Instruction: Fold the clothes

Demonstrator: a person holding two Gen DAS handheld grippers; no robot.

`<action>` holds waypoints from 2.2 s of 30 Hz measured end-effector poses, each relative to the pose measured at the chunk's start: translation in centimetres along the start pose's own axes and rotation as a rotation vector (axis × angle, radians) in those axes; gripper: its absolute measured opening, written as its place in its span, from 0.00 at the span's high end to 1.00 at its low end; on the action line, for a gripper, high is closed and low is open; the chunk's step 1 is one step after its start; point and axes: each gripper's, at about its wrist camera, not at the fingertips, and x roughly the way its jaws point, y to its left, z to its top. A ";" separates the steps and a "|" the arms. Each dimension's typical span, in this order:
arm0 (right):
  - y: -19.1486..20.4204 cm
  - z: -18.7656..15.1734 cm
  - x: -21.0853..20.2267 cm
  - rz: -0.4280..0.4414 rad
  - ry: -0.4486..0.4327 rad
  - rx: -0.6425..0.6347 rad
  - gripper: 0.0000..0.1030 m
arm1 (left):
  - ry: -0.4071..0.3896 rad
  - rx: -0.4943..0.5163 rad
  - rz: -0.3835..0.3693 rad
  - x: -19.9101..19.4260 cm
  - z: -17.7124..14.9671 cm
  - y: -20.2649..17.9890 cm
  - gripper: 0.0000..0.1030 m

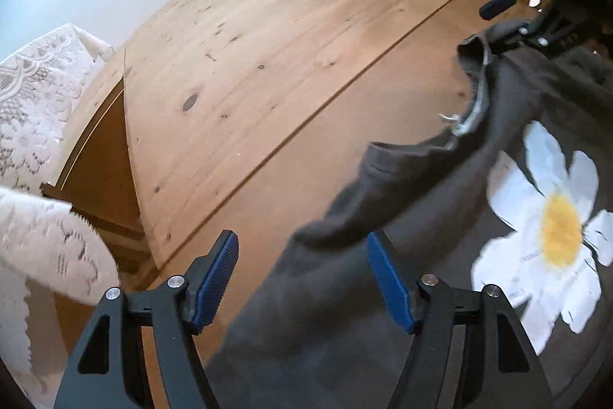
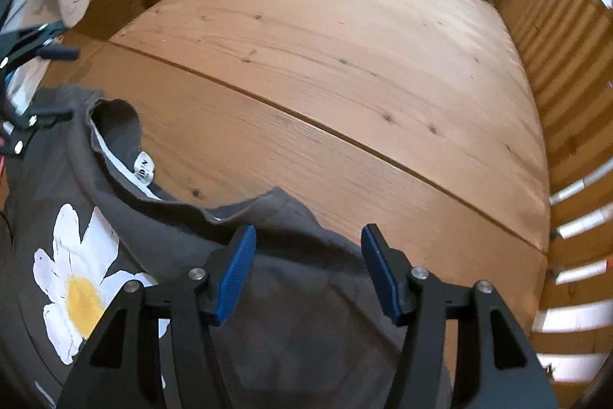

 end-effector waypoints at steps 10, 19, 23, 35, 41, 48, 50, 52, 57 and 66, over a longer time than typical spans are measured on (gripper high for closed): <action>0.0 0.0 1.5 0.016 0.024 -0.039 0.45 | 0.011 0.060 -0.015 0.9 0.2 -2.5 0.34; -0.9 0.9 1.5 0.029 -0.012 0.014 0.95 | 0.018 -0.027 -0.065 1.3 1.1 -1.4 0.99; -2.1 1.9 1.6 -0.025 -0.060 0.101 0.96 | -0.035 -0.077 -0.016 0.8 2.0 -0.1 0.99; -1.8 -2.3 -1.2 -0.133 -0.077 0.131 0.78 | -0.017 -0.131 0.178 0.0 0.6 2.8 0.72; -0.4 -7.0 -1.1 -0.146 -0.001 0.109 0.73 | 0.036 -0.070 0.007 -1.3 -4.4 0.3 0.62; -0.6 -7.0 -2.7 -0.151 -0.030 0.195 0.51 | 0.122 -0.233 0.219 -2.0 -10.2 6.3 0.60; -0.3 -6.8 -3.3 -0.153 -0.040 0.206 0.66 | 0.121 -0.273 0.235 -3.4 -12.2 7.4 0.60; 0.1 -6.6 -3.9 -0.156 -0.050 0.216 0.75 | 0.110 -0.291 0.205 -5.3 -14.6 7.5 0.60; 5.5 -6.3 -5.2 -0.022 -0.054 0.165 0.76 | 0.116 -0.285 0.080 -7.3 -19.6 4.9 0.58; 13.2 -8.8 -3.3 -0.052 0.109 0.010 0.76 | 0.179 -0.351 0.145 -7.4 -25.0 5.9 0.47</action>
